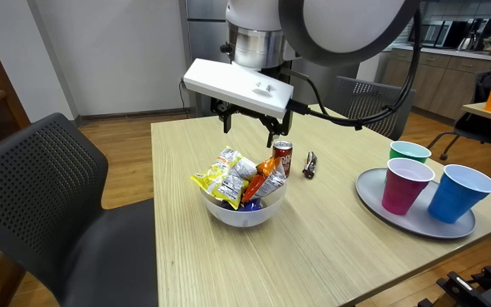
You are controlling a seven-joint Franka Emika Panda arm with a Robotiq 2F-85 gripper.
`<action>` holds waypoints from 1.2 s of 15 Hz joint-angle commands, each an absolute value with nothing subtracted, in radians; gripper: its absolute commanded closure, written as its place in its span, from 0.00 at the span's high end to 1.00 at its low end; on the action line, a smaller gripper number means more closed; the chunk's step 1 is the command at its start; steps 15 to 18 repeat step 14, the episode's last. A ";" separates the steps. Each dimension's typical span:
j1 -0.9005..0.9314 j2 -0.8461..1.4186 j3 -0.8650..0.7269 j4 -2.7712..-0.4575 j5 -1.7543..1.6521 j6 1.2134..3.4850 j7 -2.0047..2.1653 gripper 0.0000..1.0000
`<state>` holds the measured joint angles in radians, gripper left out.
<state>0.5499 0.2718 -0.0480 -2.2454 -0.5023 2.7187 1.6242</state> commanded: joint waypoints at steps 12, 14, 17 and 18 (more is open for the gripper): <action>0.501 0.235 0.009 -2.289 -0.526 2.714 1.648 1.00; 0.501 0.235 0.009 -2.289 -0.526 2.714 1.648 1.00; 0.501 0.235 0.009 -2.289 -0.526 2.714 1.648 1.00; 0.501 0.235 0.009 -2.289 -0.526 2.714 1.648 1.00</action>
